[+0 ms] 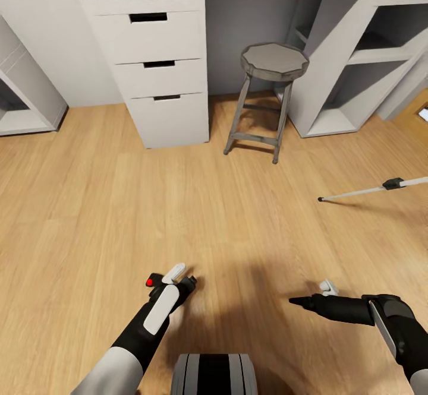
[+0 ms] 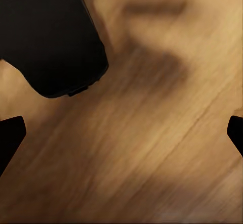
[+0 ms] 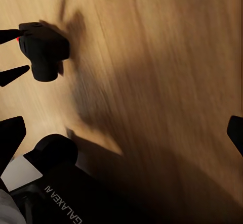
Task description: Attach the digital camera to the camera tripod in the bedroom.
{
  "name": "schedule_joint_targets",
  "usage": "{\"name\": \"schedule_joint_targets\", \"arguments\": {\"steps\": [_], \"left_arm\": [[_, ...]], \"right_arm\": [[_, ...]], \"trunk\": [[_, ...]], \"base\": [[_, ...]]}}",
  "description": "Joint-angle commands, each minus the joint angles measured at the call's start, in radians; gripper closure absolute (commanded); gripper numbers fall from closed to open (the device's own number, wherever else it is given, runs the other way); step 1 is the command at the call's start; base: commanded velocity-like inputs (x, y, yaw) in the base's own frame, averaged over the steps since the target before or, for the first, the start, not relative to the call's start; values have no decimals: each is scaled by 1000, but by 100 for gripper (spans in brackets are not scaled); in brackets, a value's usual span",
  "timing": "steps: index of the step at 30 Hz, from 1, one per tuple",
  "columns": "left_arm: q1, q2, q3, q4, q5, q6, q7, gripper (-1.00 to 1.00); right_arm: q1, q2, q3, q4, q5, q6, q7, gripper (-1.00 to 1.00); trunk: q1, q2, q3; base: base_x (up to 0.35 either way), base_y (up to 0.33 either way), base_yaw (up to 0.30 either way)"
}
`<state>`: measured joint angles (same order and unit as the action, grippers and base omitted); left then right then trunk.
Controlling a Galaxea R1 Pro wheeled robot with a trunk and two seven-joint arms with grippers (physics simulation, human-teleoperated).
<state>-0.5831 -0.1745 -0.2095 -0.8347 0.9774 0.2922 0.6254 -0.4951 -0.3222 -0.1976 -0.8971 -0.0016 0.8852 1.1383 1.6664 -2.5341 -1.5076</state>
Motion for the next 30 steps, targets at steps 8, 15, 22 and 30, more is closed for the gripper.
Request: {"name": "schedule_joint_targets", "arguments": {"steps": [8, 15, 22, 30], "left_arm": [[-1, 0, -1, -1, 6, 0, 7, -100], [-1, 0, -2, -2, 6, -2, 27, -100], [-1, 0, -2, -4, 6, -3, 53, -100], [2, 6, -8, -9, 0, -9, 65, -100]], "right_arm": [[0, 0, -2, 0, 0, 8, 3, -100], [0, 0, -1, 0, 0, 8, 3, -100], [0, 0, 0, 0, 0, 8, 3, -100], [0, 2, -5, -6, -1, 11, 5, -100]], "trunk": [[0, 0, -1], [0, 0, -1], [0, 0, -1], [0, 0, -1]], "base": [[-13, -12, 0], [-10, -9, 0], [-121, -110, 0], [-36, -31, 0]]}}
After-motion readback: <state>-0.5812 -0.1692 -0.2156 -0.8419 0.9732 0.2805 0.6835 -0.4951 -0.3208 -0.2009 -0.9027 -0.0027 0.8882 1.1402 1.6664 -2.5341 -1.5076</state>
